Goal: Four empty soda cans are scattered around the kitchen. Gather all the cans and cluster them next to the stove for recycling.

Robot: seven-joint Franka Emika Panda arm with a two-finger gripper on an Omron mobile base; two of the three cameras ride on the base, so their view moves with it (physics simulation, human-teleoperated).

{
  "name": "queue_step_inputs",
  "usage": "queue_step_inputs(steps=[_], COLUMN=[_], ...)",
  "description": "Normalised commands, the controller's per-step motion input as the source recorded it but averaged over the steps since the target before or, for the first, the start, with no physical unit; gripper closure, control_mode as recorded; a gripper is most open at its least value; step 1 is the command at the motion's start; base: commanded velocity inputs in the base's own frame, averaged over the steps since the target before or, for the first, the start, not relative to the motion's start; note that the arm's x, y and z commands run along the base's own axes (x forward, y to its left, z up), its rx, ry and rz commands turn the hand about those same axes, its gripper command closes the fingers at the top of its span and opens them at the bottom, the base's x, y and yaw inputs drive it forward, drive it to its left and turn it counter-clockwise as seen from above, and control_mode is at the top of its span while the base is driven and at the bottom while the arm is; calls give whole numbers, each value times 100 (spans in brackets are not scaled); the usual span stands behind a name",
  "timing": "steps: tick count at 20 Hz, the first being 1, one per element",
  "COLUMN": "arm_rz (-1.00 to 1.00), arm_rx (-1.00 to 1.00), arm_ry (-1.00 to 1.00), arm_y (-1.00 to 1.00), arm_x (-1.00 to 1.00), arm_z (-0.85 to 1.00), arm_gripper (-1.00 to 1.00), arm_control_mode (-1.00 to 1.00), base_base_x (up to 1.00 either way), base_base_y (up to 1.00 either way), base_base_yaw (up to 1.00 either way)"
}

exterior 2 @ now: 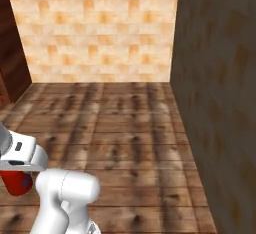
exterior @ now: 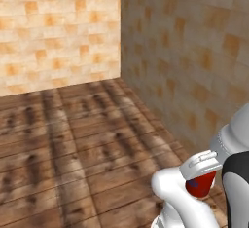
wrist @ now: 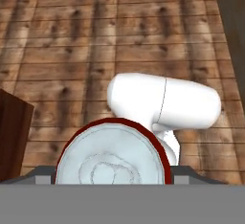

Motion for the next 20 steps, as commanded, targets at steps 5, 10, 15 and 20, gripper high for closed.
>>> queue_step_inputs(steps=[5, 10, 15, 20], arm_rz=[0, 0, 0, 0], arm_rx=[0, 0, 0, 0], arm_ry=[0, 0, 0, 0], arm_y=[0, 0, 0, 0], arm_x=[0, 0, 0, 0], arm_z=[0, 0, 0, 0], arm_gripper=[100, 100, 100, 100], arm_control_mode=[100, 100, 100, 100], base_base_x=[100, 100, 100, 100], base_base_y=[30, 30, 25, 21], base_base_yaw=[15, 26, 37, 59])
